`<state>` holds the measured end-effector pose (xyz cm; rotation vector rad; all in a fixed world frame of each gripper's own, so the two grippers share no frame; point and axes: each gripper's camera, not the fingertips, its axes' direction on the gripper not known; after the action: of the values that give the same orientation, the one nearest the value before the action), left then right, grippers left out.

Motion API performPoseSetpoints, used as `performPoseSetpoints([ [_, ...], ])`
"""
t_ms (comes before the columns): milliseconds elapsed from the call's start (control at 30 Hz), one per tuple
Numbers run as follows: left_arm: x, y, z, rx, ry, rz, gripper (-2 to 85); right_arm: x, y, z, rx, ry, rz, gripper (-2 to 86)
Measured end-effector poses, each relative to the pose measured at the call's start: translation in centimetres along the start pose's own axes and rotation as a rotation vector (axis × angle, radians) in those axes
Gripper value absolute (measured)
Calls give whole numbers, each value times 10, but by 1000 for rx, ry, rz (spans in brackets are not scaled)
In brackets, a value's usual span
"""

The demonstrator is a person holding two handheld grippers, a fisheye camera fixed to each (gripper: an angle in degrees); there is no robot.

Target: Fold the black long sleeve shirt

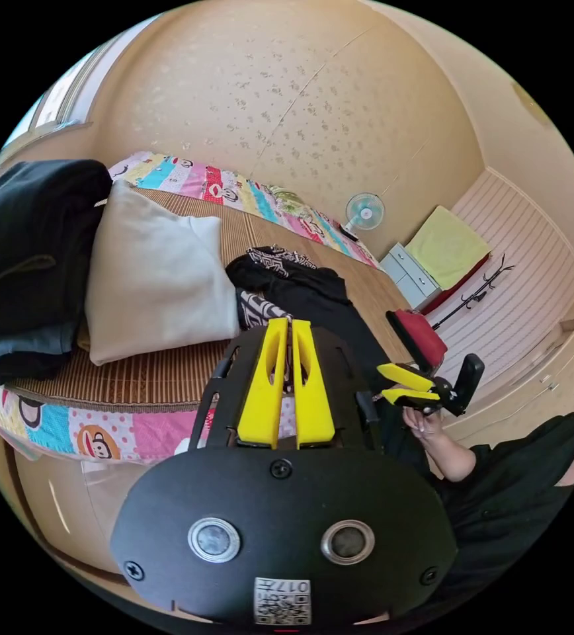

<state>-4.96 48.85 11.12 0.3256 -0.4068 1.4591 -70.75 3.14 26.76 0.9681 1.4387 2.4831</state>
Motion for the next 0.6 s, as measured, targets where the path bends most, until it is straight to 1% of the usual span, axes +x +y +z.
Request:
performPoseSetpoints([
  [67, 13, -35, 8, 8, 110, -23, -3, -13, -28, 18, 5, 14, -82, 153],
  [133, 24, -62, 17, 15, 166, -26, -3, -34, -66, 51, 5, 67, -212, 169],
  [167, 33, -80, 22, 17, 173, -10, -4, -39, -75, 59, 12, 103, -246, 169],
  [233, 46, -107, 31, 20, 165, 13, -4, -50, -110, 98, 66, 283, -365, 169],
  [267, 52, -124, 36, 26, 166, 20, -4, -50, -120, 108, 75, 326, -394, 169],
  [333, 57, -149, 42, 37, 161, 29, -3, -41, -169, 159, 65, 497, -493, 153],
  [400, 58, -173, 45, 50, 134, 32, -2, -20, -214, 192, 45, 546, -515, 129],
  [467, 55, -204, 47, 87, 96, 22, 0, 8, -261, 208, 71, 517, -531, 86],
  [500, 53, -210, 46, 105, 83, 10, 2, 29, -293, 210, 120, 474, -531, 46],
  [533, 50, -221, 43, 156, 58, -18, 7, 55, -329, 208, 167, 394, -514, 39],
  [567, 49, -226, 37, 243, 41, -27, 6, 71, -350, 207, 175, 347, -499, 36],
  [600, 50, -228, 34, 290, 30, -26, 6, 108, -397, 207, 175, 251, -443, 33],
])
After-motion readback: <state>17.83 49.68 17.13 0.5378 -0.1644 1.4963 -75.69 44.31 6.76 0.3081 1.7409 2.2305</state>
